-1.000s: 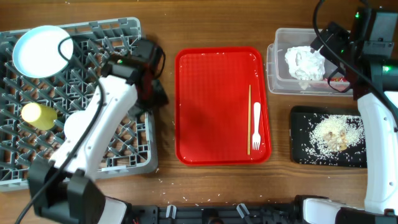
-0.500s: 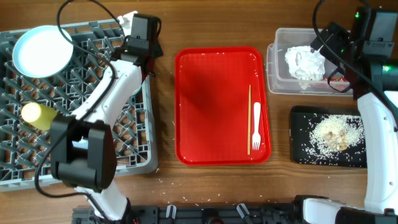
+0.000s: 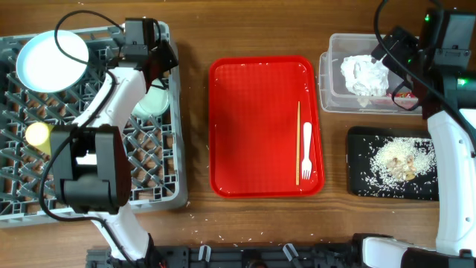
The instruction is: Sort waste into correct bins and load items into the dishwasher rack
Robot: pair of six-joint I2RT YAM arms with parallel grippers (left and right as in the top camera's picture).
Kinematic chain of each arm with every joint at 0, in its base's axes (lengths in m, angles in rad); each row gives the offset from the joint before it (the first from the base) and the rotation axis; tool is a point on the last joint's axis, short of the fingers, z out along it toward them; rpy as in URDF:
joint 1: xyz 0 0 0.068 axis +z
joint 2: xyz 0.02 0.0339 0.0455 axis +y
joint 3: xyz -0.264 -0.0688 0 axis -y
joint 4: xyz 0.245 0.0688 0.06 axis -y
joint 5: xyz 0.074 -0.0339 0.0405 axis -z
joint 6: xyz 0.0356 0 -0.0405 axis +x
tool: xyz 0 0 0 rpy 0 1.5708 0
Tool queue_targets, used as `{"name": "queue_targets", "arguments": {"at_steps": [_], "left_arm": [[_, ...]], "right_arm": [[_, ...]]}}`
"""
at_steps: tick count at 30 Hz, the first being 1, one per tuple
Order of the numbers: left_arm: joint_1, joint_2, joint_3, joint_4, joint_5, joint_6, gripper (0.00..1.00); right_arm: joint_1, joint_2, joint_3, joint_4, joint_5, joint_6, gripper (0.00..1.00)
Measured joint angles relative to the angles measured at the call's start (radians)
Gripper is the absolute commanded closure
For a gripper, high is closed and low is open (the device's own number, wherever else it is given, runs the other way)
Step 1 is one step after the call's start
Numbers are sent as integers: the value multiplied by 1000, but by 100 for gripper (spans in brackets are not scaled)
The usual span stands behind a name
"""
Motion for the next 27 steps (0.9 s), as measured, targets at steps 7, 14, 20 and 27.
{"name": "queue_targets", "arguments": {"at_steps": [7, 14, 20, 27], "left_arm": [[1, -2, 6, -106, 92, 12, 96], [-4, -88, 6, -149, 122, 13, 33], [102, -267, 6, -145, 53, 13, 46], [317, -218, 6, -119, 20, 12, 23]], "right_arm": [[0, 0, 0, 0, 0, 0, 0], [0, 0, 0, 0, 0, 0, 0], [0, 0, 0, 0, 0, 0, 0], [0, 0, 0, 0, 0, 0, 0]]}}
